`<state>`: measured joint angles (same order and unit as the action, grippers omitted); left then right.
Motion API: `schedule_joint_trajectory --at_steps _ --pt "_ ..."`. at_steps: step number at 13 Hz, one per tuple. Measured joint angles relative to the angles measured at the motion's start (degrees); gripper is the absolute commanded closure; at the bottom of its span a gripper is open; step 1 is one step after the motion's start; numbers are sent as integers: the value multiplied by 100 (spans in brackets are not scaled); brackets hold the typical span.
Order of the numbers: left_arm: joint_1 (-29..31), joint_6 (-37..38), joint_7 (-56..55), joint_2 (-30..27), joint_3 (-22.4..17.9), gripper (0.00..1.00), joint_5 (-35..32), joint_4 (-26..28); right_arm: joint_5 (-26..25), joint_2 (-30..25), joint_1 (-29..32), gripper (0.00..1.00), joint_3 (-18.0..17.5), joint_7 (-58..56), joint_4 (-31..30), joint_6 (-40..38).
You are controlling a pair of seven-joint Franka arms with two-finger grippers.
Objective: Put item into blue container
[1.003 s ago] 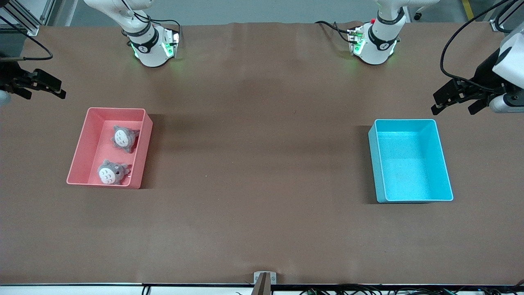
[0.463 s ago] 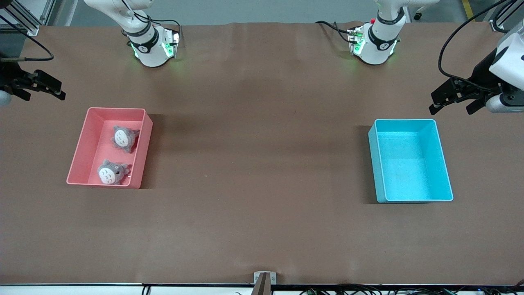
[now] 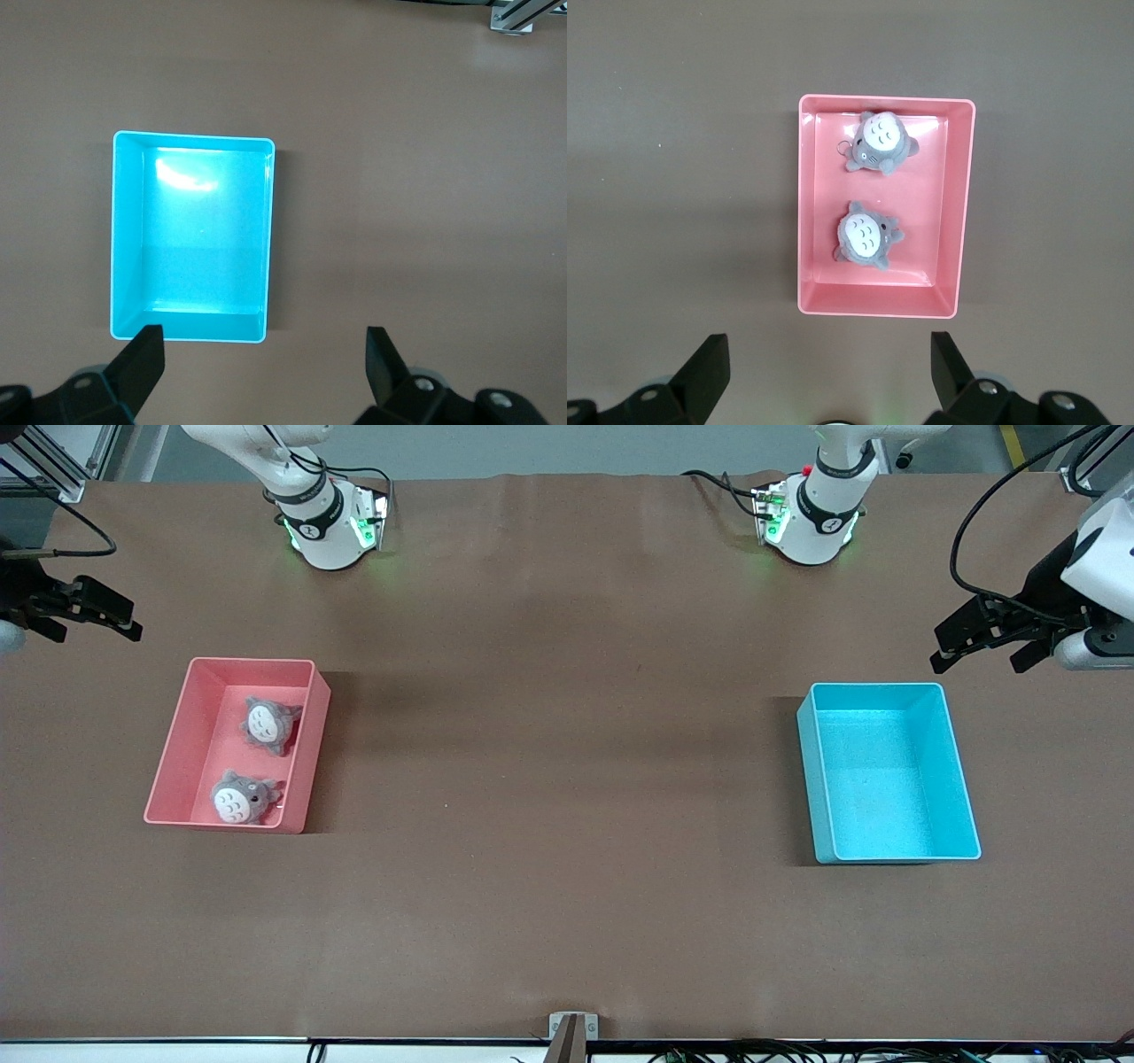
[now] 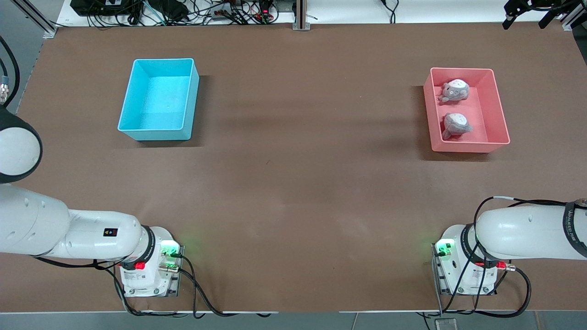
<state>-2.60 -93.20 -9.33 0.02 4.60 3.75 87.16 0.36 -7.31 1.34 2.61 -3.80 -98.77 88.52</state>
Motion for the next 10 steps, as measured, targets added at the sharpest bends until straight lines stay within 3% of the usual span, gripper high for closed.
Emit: schedule_joint_trajectory --at_steps 10 --pt "10 0 0 33 -3 0 0 0 30 1 2 0 12 9 19 -138"
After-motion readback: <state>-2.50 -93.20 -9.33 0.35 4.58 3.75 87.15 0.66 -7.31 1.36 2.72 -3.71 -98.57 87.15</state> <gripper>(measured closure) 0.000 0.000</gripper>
